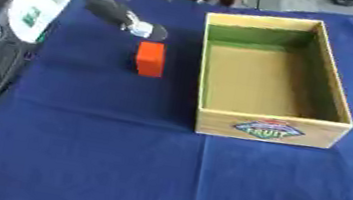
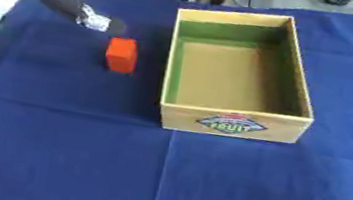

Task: Pick up objects on the table and place them in the box.

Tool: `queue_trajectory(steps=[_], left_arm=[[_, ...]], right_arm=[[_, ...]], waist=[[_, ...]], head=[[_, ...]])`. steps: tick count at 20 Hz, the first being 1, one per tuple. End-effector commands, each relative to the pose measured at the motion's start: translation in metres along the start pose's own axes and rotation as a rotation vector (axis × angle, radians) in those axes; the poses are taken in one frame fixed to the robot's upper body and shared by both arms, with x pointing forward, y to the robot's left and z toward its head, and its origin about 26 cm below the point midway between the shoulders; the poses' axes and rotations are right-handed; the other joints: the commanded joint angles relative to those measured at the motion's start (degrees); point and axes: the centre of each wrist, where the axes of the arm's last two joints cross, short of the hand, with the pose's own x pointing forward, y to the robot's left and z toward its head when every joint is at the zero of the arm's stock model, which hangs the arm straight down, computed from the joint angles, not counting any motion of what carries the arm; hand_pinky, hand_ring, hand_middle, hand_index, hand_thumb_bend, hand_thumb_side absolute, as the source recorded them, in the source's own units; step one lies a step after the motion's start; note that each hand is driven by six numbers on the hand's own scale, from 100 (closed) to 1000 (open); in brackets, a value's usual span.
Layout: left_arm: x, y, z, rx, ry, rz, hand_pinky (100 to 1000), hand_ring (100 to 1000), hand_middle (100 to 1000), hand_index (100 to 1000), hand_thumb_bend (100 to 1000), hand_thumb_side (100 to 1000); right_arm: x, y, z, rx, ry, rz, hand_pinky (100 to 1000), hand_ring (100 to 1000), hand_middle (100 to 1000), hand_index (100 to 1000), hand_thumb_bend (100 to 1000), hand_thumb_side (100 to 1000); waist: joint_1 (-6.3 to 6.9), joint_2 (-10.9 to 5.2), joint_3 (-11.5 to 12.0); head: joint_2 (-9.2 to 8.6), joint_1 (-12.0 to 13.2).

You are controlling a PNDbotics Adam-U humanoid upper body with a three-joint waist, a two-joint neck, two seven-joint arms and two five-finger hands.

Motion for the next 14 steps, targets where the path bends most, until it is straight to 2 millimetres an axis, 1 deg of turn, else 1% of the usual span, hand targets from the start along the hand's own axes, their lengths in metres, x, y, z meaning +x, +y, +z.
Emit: queue_trajectory(steps=[1,2,6,11,12,14], left_arm=[[-0.008,0.004,-0.005,-0.118,-0.036,-0.092,778,931,983,1000,555,1000],[-0.009,0.002,-0.008,-0.133,-0.034,-0.096,778,934,1000,1000,586,1000],[-0.013,-0.004,-0.019,-0.191,-0.024,-0.118,767,931,1000,1000,583,1000],[-0.019,-0.016,-0.033,-0.276,0.008,-0.136,760,923,986,1000,546,912],[-0.020,-0.019,-0.035,-0.288,0.011,-0.140,749,910,976,1000,532,884],[-0.021,-0.022,-0.037,-0.306,0.016,-0.148,746,907,974,1000,548,875]], right_arm=[[0.004,-0.002,-0.003,0.015,-0.028,0.011,813,959,718,957,100,985],[0.004,-0.001,-0.003,0.016,-0.027,0.012,813,959,717,956,100,984],[0.005,0.000,-0.003,0.023,-0.026,0.013,813,959,717,955,100,984],[0.005,0.001,-0.002,0.027,-0.024,0.015,814,959,716,952,100,983],[0.005,0.001,-0.002,0.028,-0.023,0.015,814,959,716,950,100,982],[0.005,0.001,-0.002,0.029,-0.022,0.016,814,959,715,949,100,982]], waist=[[-0.11,-0.82,-0.06],[-0.10,-0.76,-0.14],[-0.11,-0.57,-0.32],[-0.15,-0.40,-0.52],[-0.15,-0.38,-0.54],[-0.15,-0.35,-0.59]], head=[[-0.90,0.14],[-0.98,0.14],[-1.26,0.18],[-1.34,0.33],[-1.36,0.38],[-1.48,0.41]])
